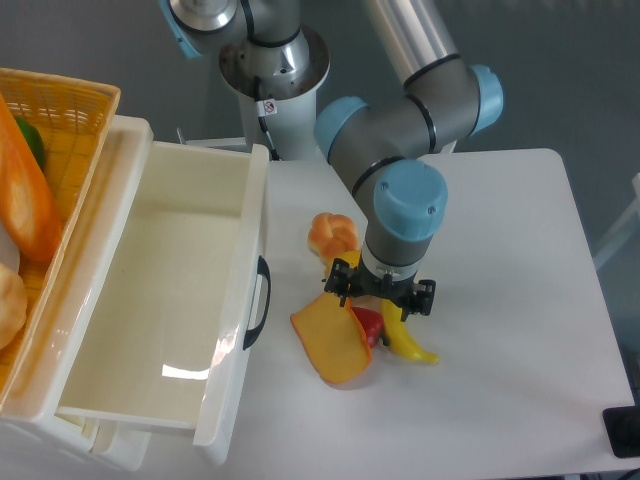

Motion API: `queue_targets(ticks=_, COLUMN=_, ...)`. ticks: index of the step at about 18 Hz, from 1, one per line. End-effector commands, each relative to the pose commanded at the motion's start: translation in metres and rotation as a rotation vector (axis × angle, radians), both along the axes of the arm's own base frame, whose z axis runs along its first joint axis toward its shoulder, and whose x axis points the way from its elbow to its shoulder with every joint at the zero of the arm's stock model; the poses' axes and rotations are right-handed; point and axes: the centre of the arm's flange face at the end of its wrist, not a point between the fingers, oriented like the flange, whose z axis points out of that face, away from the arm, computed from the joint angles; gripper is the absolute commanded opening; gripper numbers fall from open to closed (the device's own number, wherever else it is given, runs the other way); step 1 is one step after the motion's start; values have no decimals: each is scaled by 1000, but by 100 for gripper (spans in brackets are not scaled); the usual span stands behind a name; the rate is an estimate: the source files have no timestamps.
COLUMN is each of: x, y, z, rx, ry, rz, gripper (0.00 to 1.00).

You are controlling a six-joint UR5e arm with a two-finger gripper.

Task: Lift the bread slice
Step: 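Lower the gripper toward the orange-yellow bread slice on the table, then close the gripper on the edge of the bread slice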

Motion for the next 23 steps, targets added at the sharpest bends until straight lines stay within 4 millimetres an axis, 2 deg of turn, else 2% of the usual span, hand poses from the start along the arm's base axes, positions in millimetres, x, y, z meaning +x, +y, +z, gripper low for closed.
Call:
queue_targets(ticks=3, x=6, y=-2, z=-11, rx=-7, ry=-30, rz=45, gripper=100)
queue_targets(ticks=5, x=5, y=-1, z=-8, rx=12, ry=-44, rz=95, gripper=100)
queue_targets(ticks=20, x=26, y=-10, z=-33, rx=-27, ry=-110, rz=143, gripper=100)
queue_targets(ticks=23, x=28, y=-11, z=-38, rx=-31, ry=-118, rz=144, gripper=94)
